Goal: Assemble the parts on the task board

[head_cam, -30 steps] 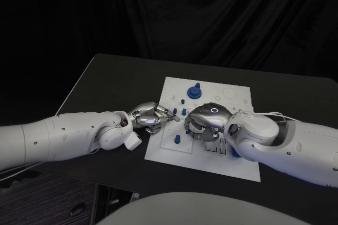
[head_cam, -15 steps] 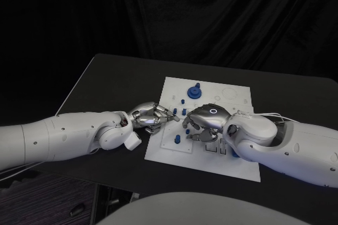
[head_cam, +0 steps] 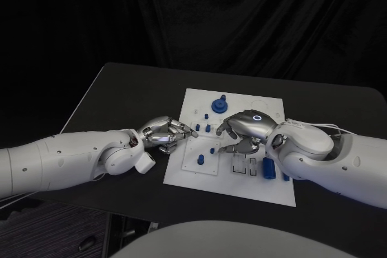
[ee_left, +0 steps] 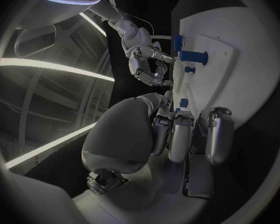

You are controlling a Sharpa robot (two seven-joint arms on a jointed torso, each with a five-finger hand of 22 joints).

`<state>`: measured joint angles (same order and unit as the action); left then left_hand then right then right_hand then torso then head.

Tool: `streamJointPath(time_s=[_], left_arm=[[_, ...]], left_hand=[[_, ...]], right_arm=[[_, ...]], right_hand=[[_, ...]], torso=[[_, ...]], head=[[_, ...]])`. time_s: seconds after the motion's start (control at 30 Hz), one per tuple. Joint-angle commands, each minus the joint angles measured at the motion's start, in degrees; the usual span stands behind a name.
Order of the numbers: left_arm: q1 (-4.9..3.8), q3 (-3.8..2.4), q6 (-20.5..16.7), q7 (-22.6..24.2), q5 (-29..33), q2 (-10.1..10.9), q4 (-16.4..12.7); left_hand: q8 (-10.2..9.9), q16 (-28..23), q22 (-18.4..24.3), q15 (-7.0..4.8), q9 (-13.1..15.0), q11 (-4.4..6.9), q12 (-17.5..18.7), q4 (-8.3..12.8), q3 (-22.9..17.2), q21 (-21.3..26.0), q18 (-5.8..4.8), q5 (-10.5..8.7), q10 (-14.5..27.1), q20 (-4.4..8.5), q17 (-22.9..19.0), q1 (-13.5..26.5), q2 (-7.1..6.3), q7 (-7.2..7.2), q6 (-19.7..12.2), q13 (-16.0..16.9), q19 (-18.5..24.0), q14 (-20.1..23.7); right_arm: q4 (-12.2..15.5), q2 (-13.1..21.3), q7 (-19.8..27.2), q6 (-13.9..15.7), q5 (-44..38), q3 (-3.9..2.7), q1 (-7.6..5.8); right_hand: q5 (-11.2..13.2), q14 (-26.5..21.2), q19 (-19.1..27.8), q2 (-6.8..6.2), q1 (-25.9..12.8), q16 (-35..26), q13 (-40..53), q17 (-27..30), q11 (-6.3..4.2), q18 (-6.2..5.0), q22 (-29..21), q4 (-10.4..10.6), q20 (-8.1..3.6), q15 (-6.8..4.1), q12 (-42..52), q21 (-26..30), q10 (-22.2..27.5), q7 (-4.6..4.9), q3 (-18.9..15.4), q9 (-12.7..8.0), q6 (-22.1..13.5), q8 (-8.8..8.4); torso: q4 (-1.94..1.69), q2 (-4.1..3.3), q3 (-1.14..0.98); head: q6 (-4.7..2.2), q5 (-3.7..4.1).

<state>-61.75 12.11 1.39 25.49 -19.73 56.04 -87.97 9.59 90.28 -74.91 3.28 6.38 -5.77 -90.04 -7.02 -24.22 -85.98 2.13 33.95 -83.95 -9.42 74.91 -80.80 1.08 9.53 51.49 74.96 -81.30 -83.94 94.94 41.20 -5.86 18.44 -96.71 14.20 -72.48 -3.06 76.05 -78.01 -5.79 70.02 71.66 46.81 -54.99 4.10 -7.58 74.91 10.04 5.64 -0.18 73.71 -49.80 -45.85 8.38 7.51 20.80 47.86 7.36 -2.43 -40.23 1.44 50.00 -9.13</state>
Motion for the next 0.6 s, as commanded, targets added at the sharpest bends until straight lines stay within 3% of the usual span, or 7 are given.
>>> streamJointPath(time_s=[0.03,0.13,0.2,0.33,0.37,0.53,0.6], left_arm=[[-0.36,-0.04,-4.24,3.48,0.10,0.63,-0.94],[-1.17,-0.04,-5.24,4.19,0.10,0.97,-1.22],[-2.68,-0.04,-6.34,4.86,0.10,1.34,-1.64],[-4.47,-0.04,-8.16,5.96,0.14,2.00,-2.38],[-4.81,-0.04,-8.60,6.34,0.26,2.09,-2.46],[-5.89,-0.03,-11.27,8.28,0.89,1.84,-2.38],[-6.06,-0.03,-11.75,8.80,0.99,1.57,-2.29]], left_hand=[[-0.17,-0.28,-11.15,-0.43,0.08,0.25,0.04,0.16,-0.26,0.19,0.10,0.39,-6.05,0.08,15.09,0.47,-0.15,0.10,0.43,15.04,0.26,-6.06],[-0.13,-0.28,-11.14,-0.44,0.10,0.26,0.04,0.21,-0.26,0.19,0.10,0.40,-6.05,0.09,15.09,0.48,-0.18,0.07,0.52,15.04,0.27,-6.06],[-0.03,-0.28,-9.98,-0.55,0.21,0.38,0.04,0.58,-0.38,1.49,0.72,0.51,-6.05,0.18,15.09,0.65,-0.28,0.01,0.84,15.04,2.82,-6.06],[-0.01,-0.28,-6.14,-0.72,0.42,0.67,0.39,1.21,-0.84,6.09,2.57,0.43,-5.05,0.45,15.09,0.99,-0.30,-0.03,1.15,14.11,10.85,-6.06],[-0.04,-0.82,-2.47,-0.91,0.54,0.58,3.41,1.42,-0.99,10.76,4.08,0.35,1.89,0.47,10.06,1.25,-0.63,-0.09,1.21,7.88,18.15,-1.92],[-0.38,-6.25,8.28,-0.19,0.70,-0.17,14.98,2.09,-2.23,25.81,8.02,0.40,22.10,0.09,-8.20,1.05,-1.35,0.37,0.90,-7.61,39.75,15.99],[-0.54,-8.62,8.66,0.26,0.70,-0.50,20.96,2.12,-2.67,27.26,7.94,0.43,31.43,-0.25,-13.94,0.84,-1.23,0.68,0.65,-14.55,41.85,22.94]], right_arm=[[0.50,1.24,0.64,5.39,8.64,-0.05,-1.52],[0.87,2.61,0.91,5.26,13.59,-0.05,-2.86],[1.78,4.89,0.72,4.54,20.57,-0.04,-4.23],[3.52,8.58,-1.21,3.43,27.61,-0.04,-5.34],[3.98,9.48,-2.05,3.02,28.67,-0.04,-5.50],[6.21,13.93,-6.96,1.22,34.01,-0.04,-5.94],[6.85,15.23,-8.26,1.20,36.60,-0.03,-5.97]], right_hand=[[-2.69,0.05,-0.06,1.45,1.16,-0.13,0.20,0.16,0.15,0.27,5.37,-0.15,0.41,0.31,0.46,0.42,-0.18,0.17,-0.22,-0.28,0.77,-0.11],[-10.05,-0.21,0.14,2.58,3.51,-0.34,0.77,0.52,-0.03,0.17,5.24,-0.79,0.31,0.18,0.53,0.99,-0.85,0.02,0.23,-0.71,1.57,-0.14],[-15.71,-0.44,0.26,3.16,5.00,-0.55,1.66,0.85,-0.17,0.11,5.18,-1.07,0.20,0.04,0.73,1.32,-2.24,-0.08,1.00,-1.00,2.14,-0.14],[-18.41,-0.47,0.21,3.49,5.31,-0.78,4.21,1.25,-1.02,0.02,5.14,-0.37,-0.24,-0.54,1.96,1.51,-6.81,-1.08,1.38,-0.34,5.36,2.21],[-18.82,-0.25,0.00,3.54,5.03,-0.71,5.03,1.14,-1.51,0.07,5.21,0.19,-0.56,-0.89,2.34,1.17,-8.84,-1.56,1.27,0.10,6.11,3.35],[-18.46,2.03,-1.97,3.40,3.33,0.57,11.13,-1.29,-3.34,0.77,6.17,3.32,-2.03,-2.43,4.83,-2.95,-18.87,-3.39,-0.02,2.83,7.50,9.10],[-18.41,3.10,-2.97,3.16,3.12,0.94,14.60,-2.25,-4.08,1.11,6.63,4.68,-2.82,-3.14,6.18,-4.99,-23.07,-4.21,-0.68,4.92,7.04,12.89]], torso=[[0.01,0.06,0.00],[0.04,0.09,0.00],[0.07,0.13,-0.03],[-0.01,0.18,-0.08],[-0.02,0.18,-0.08],[0.18,0.30,-0.23],[0.30,0.48,-0.26]], head=[[0.00,0.74],[0.00,1.28],[0.00,2.17],[0.00,3.92],[0.00,4.39],[0.00,7.12],[0.00,8.63]])
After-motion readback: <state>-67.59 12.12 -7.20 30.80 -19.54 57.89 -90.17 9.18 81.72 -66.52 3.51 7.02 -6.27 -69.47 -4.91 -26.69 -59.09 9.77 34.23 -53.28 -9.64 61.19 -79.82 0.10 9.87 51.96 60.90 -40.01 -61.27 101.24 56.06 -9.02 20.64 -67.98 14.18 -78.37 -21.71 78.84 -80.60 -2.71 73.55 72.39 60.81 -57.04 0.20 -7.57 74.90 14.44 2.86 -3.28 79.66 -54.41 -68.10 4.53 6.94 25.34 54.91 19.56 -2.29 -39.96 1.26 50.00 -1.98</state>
